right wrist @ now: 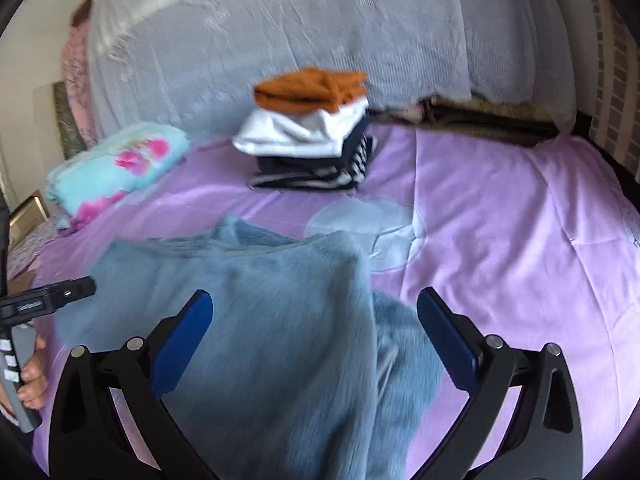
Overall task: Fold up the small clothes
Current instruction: 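Grasp the blue fleece garment with the right gripper and lift it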
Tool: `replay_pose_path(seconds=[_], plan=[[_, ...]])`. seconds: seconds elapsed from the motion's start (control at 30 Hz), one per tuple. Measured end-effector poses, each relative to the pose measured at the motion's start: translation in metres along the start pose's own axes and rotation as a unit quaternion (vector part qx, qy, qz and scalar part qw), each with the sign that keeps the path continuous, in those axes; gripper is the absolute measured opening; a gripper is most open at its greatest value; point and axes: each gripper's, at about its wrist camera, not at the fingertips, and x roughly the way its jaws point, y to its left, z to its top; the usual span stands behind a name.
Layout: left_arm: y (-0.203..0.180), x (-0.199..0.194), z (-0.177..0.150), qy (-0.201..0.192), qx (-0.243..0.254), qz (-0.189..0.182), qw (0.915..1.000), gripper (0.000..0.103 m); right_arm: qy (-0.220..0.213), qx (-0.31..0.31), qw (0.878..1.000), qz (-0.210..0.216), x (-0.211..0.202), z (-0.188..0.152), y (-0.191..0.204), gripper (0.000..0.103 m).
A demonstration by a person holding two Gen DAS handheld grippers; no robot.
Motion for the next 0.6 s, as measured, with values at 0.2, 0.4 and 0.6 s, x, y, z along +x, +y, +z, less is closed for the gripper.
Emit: replay_pose_path(seconds=[0.2, 0.4, 0.6], plan=[[0.000, 0.048, 0.017, 0.051, 0.016, -0.030, 0.9981, 0.048, 0.037, 0.037, 0.994, 0.095, -0.004, -0.024, -0.004, 0.013], [0.003, -0.009, -0.017, 0.023, 0.089, -0.096, 0.9912, 0.020, 0.053, -0.035, 0.979, 0.192, -0.070, -0.101, -0.027, 0.010], [0.031, -0.077, -0.080, 0.020, 0.130, -0.131, 0.9825, 0.048, 0.122, -0.102, 0.967, 0.199, -0.110, -0.161, -0.043, 0.014]])
